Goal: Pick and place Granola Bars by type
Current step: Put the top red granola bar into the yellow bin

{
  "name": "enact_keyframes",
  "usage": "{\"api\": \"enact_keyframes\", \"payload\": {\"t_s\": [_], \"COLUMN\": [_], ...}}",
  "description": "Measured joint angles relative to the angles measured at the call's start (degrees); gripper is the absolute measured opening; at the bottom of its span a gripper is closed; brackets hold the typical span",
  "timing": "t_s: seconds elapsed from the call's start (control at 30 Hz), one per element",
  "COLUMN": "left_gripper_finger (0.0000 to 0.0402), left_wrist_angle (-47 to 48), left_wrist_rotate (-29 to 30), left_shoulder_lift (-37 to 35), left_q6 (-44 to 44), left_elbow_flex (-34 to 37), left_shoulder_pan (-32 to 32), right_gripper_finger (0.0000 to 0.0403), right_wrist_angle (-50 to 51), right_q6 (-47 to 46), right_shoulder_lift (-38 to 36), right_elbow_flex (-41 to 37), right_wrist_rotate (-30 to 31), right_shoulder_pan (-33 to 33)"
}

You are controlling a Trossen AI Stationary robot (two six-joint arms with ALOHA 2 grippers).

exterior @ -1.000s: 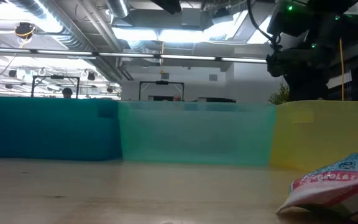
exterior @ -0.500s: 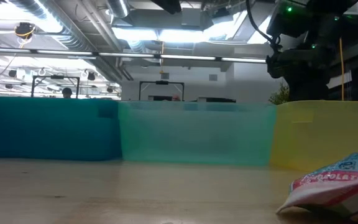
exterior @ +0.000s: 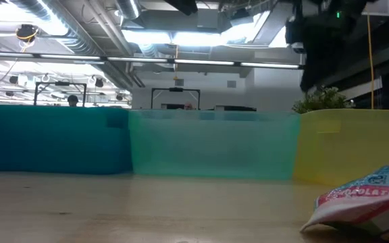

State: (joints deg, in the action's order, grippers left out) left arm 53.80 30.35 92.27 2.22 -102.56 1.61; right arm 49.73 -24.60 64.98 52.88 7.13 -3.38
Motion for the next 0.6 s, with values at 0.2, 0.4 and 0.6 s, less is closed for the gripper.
{"api": "enact_keyframes", "payload": {"t_s": [0.2,0.4,0.6], "left_gripper_finger": [0.0226,0.0226,0.0226], "left_wrist_angle": [0.0,0.0,0.0], "left_wrist_rotate": [0.0,0.0,0.2], "left_shoulder_lift": [0.0,0.0,0.0], "left_q6": [0.0,0.0,0.0], "left_elbow_flex": [0.0,0.0,0.0], "left_shoulder_pan": [0.0,0.0,0.0], "right_gripper_finger": [0.013,0.013,0.013], "right_wrist_angle": [5.0,3.8,4.1], "right_q6": [11.2,16.6,20.3], "right_shoulder_lift": [-4.3,-8.1,-8.9], "right_elbow_flex": [10.4,16.1,16.5], "right_wrist_rotate": [5.5,8.9,7.5], "right_shoulder_pan": [0.0,-0.6,-2.0]}}
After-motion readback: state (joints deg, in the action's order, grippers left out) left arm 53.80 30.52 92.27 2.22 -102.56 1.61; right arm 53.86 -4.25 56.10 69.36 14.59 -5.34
